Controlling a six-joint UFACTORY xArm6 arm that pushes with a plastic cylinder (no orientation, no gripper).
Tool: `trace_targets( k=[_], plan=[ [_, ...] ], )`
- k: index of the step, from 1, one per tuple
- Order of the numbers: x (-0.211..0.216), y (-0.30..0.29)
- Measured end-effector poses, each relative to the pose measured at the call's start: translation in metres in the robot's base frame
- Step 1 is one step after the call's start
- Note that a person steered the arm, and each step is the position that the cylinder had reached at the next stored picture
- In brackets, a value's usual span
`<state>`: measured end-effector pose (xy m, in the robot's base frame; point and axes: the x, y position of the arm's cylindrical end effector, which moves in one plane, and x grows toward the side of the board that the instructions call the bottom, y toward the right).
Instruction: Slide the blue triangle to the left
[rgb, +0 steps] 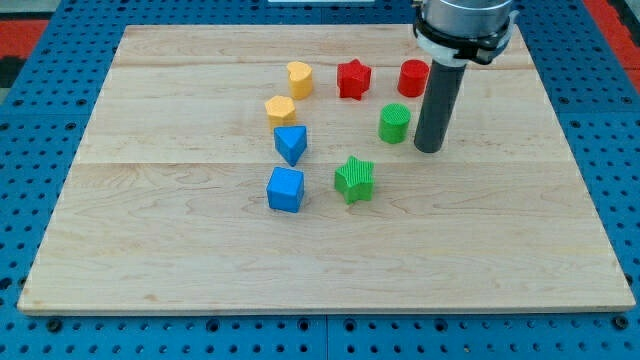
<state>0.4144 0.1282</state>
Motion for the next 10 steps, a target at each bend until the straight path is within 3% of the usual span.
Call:
trace_targets(
  k=[1, 2, 5, 8, 9, 10],
  plan=[
    [-0.047, 0.0],
    [-0.068, -0.02],
    [-0.06, -0.002],
    [-0.033, -0.036],
    [-0.035, -0.024],
    [-0.008, -0.005]
  ],
)
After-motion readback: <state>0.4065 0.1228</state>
